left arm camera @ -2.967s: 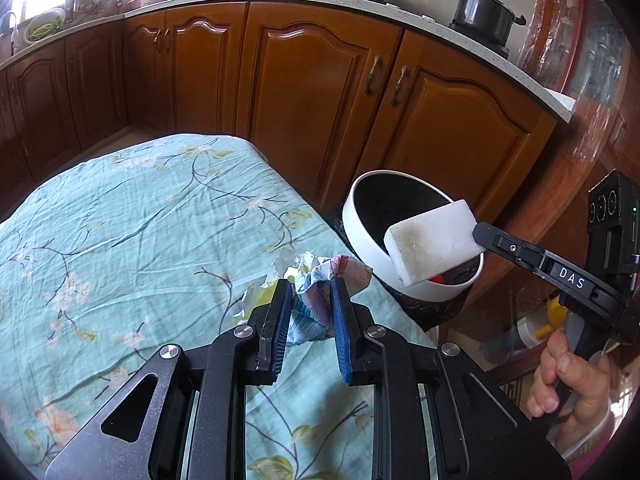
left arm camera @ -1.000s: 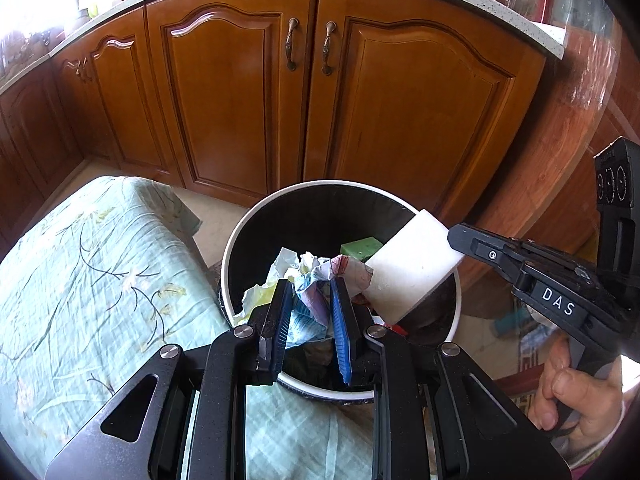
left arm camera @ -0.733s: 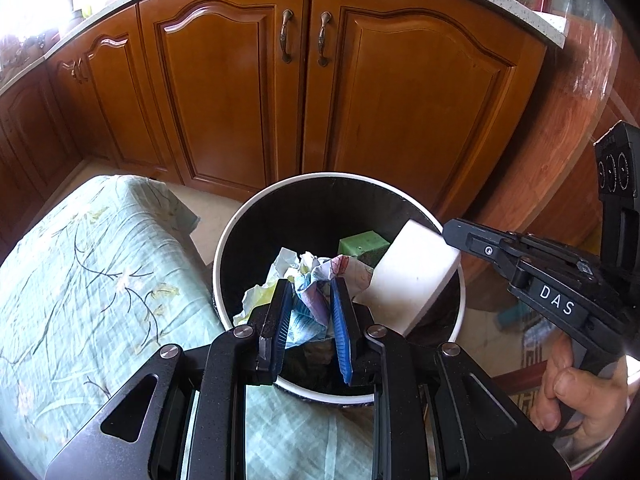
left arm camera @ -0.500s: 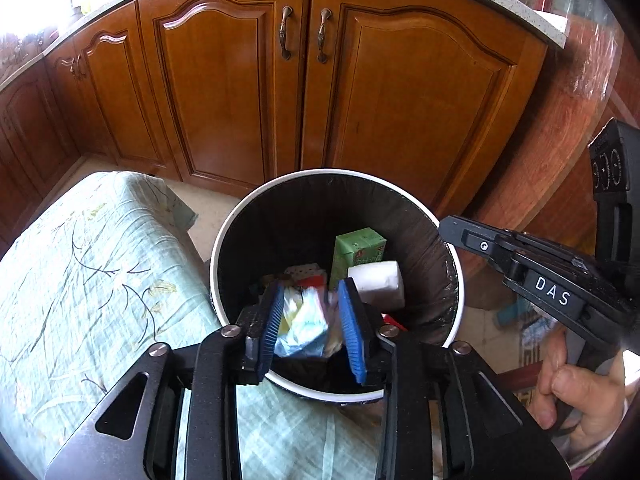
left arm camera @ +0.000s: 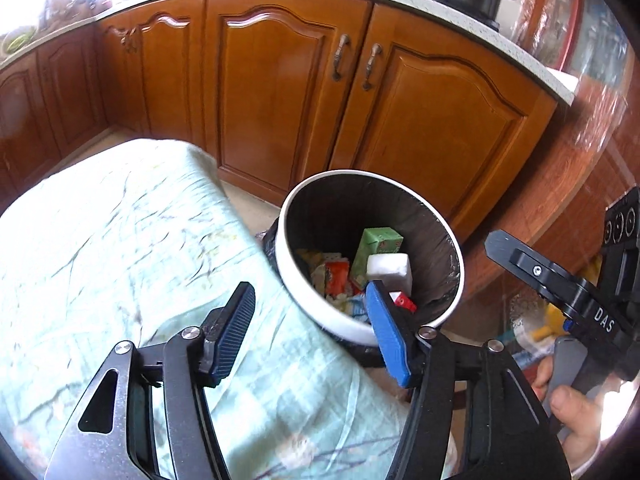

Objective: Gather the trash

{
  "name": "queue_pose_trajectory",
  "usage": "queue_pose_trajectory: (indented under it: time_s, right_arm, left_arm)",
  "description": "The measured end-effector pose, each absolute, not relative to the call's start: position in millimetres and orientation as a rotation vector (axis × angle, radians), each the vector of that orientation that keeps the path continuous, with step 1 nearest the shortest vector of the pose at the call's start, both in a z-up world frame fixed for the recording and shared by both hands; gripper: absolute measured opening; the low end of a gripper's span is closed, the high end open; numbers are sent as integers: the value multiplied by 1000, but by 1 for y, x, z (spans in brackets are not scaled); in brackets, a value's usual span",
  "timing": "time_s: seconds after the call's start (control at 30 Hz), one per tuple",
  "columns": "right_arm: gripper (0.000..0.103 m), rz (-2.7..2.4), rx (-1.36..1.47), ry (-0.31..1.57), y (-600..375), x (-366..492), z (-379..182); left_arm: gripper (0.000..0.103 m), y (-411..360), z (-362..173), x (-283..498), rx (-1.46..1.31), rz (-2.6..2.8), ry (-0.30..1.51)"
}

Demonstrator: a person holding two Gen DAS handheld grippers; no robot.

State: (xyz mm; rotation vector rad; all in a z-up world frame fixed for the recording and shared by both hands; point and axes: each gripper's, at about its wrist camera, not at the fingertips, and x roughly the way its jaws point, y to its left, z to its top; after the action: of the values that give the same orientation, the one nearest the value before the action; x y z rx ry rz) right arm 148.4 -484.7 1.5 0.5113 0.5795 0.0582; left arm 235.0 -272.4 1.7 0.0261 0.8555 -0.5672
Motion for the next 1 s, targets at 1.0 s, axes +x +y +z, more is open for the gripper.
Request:
queue_pose_trajectory:
  time_s: [1.0]
  right_arm:
    - [103, 16, 202, 284, -329, 57, 64]
  left_arm:
    - [103, -88, 45, 112, -87, -308, 424]
